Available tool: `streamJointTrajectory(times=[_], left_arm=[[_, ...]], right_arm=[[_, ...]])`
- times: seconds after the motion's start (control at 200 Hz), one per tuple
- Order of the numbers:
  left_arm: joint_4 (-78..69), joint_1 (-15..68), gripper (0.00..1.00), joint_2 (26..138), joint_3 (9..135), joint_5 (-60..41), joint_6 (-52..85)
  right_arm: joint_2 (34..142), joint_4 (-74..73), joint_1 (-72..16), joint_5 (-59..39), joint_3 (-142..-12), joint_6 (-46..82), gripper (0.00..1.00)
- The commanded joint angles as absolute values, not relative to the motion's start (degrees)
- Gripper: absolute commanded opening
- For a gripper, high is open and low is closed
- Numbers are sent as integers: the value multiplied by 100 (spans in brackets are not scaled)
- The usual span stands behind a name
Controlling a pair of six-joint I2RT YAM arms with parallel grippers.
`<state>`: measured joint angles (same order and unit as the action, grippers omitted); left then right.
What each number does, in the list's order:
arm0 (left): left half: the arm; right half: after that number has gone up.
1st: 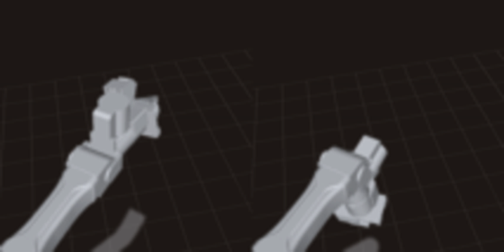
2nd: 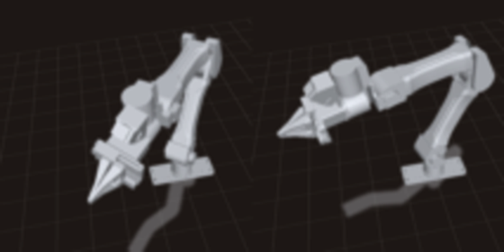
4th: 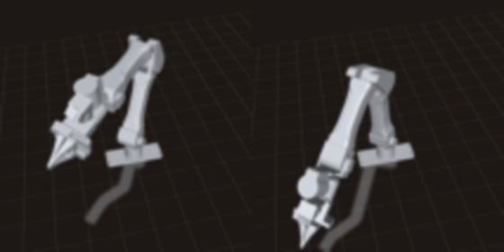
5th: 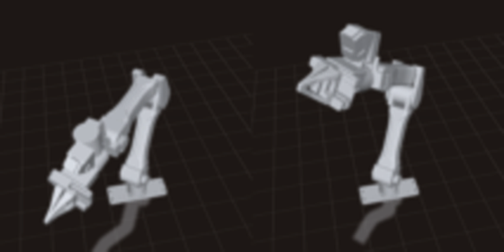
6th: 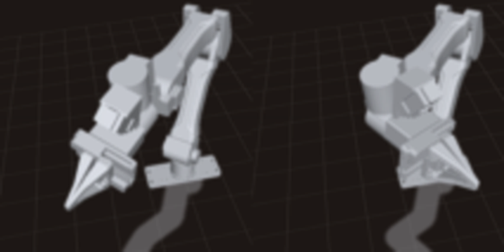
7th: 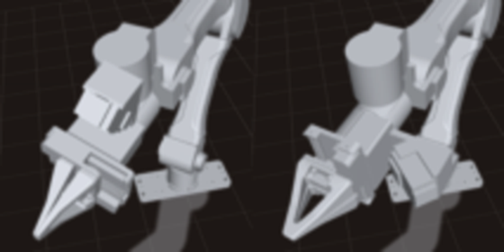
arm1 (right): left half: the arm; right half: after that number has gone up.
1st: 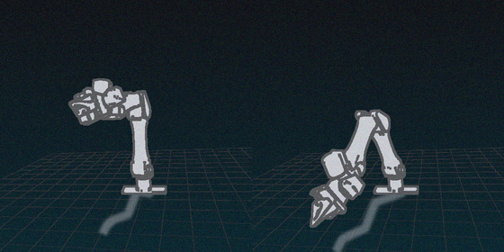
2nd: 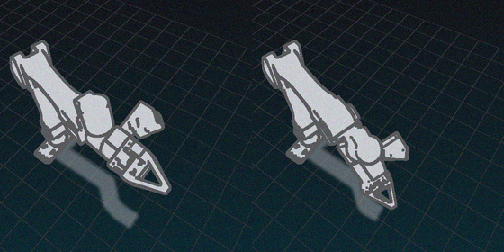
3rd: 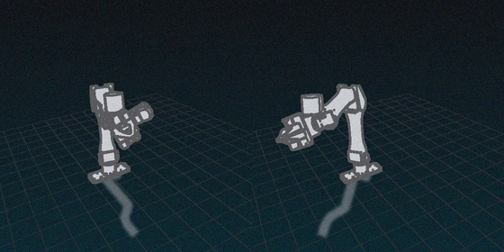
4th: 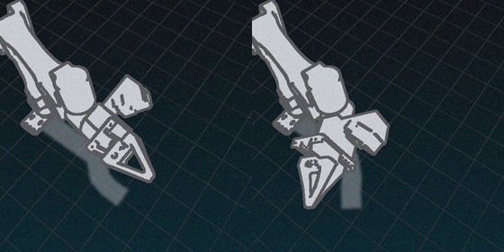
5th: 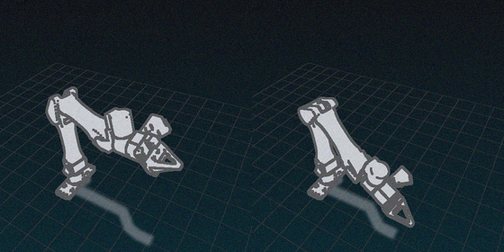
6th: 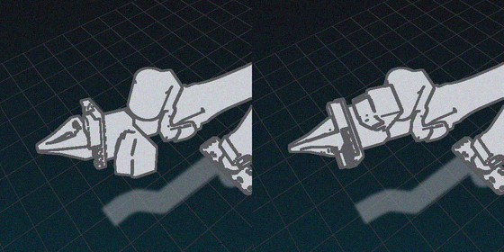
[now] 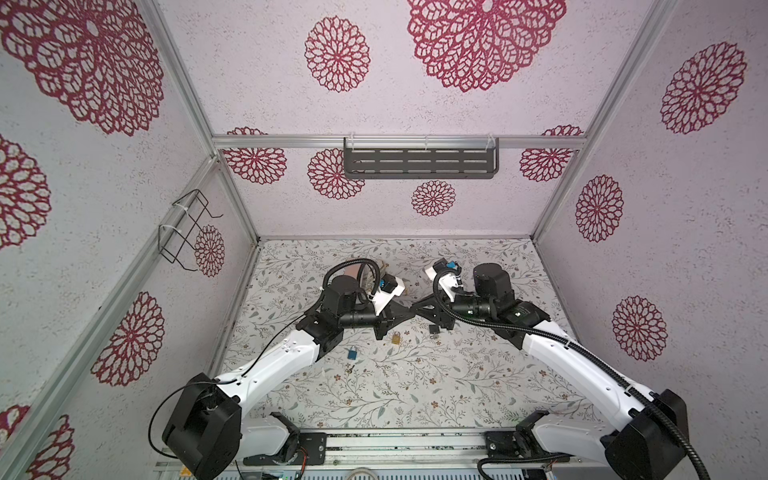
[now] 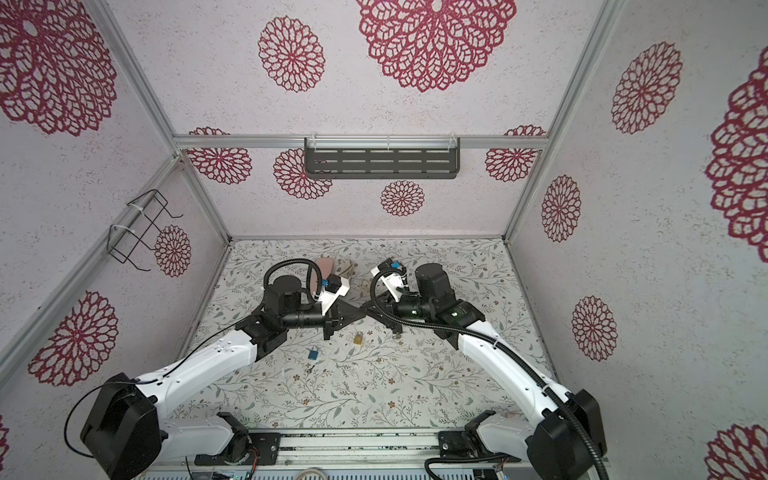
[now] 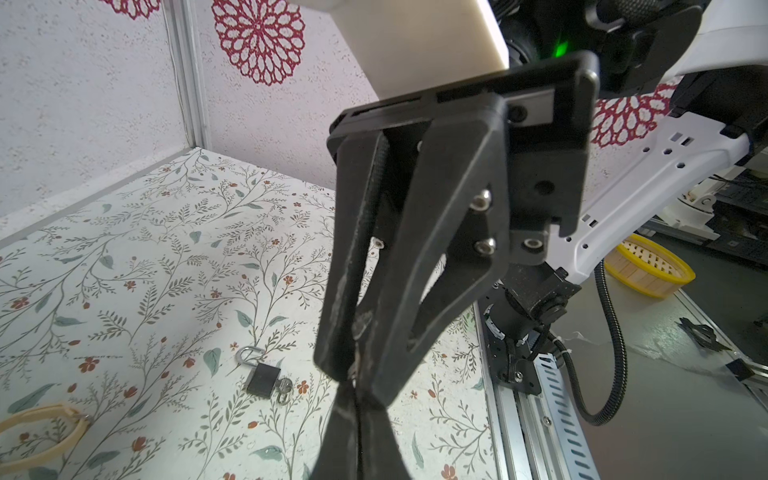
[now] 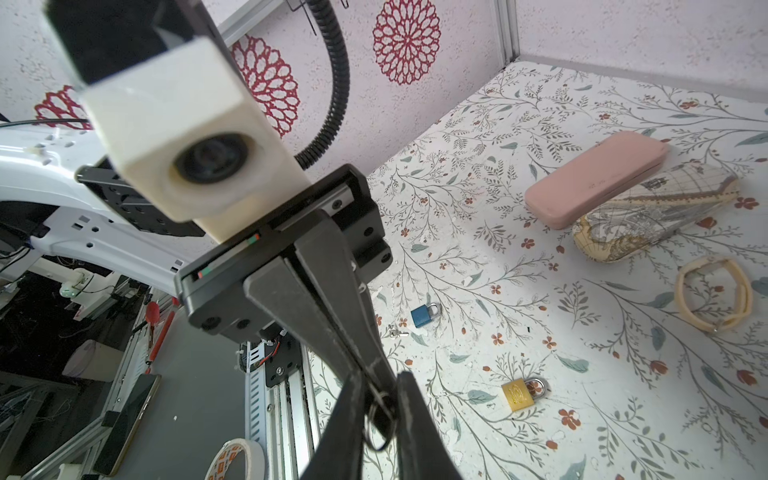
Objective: Unlock with the key
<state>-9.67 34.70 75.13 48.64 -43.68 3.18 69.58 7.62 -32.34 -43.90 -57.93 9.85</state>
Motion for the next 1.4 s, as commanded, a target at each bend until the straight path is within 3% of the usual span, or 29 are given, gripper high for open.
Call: streamJointTrajectory(times=[0.0, 0.45, 0.63, 0.79, 0.936, 1.151, 1.396], left_arm=[[-1125, 3448, 0, 7510, 5052, -4588, 160], [-1141, 3445, 0, 7447, 5071, -4589, 313], [-1127, 3398, 47, 7316, 4973, -4379, 497], [-1296, 3340, 59, 6898, 4490, -3785, 905], [-1829, 3334, 68, 6392, 4013, -2528, 2027], [-3079, 3509, 69, 6301, 3713, -980, 4700], [-4168, 3980, 63, 6764, 3628, 147, 6173]], right_arm=[[6977, 843, -3200, -4465, -5827, 795, 14], [6853, 840, -3199, -4127, -5889, 769, 0], [6770, 686, -3199, -3730, -5936, 1030, 0], [6699, 448, -3200, -3224, -5889, 1477, 0], [6625, -94, -3204, -2559, -5715, 2329, 0], [6581, -1247, -3558, -1590, -5300, 3371, 0], [6634, -2862, -4174, -554, -4799, 4359, 0]])
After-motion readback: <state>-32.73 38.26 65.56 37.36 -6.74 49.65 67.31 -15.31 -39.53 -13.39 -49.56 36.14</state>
